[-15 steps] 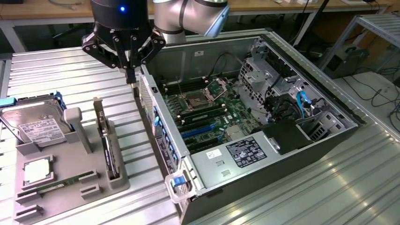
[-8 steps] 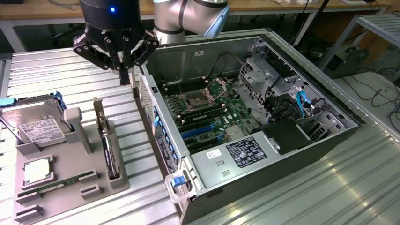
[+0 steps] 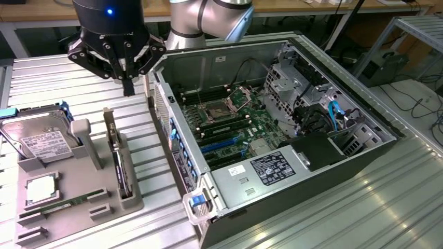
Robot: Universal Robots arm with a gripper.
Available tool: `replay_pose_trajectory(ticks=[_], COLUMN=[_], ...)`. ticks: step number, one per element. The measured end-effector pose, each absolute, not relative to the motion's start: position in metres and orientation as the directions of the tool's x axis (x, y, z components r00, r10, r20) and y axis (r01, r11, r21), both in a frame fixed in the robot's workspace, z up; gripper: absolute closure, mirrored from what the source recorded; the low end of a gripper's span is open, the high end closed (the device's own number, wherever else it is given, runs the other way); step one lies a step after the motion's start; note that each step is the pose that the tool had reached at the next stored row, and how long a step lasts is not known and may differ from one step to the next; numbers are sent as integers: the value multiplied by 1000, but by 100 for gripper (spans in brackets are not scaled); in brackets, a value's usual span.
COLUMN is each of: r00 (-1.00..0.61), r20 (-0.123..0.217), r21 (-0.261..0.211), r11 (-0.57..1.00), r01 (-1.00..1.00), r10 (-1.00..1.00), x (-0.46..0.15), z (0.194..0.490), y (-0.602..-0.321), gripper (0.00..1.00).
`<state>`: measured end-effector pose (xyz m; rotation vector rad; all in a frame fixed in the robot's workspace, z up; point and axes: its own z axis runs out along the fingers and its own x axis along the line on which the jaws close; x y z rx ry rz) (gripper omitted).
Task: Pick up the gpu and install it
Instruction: 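Reach for the gpu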
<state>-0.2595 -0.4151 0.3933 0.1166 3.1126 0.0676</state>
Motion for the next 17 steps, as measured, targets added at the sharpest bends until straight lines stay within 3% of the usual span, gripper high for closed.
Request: replay_pose_trajectory(ticks=[17], r00=[-997], r20=[-24], r21=[44], r11=[996], r01=[74], r10=[75], x=[-292], z=[393], y=[-418], gripper=[89])
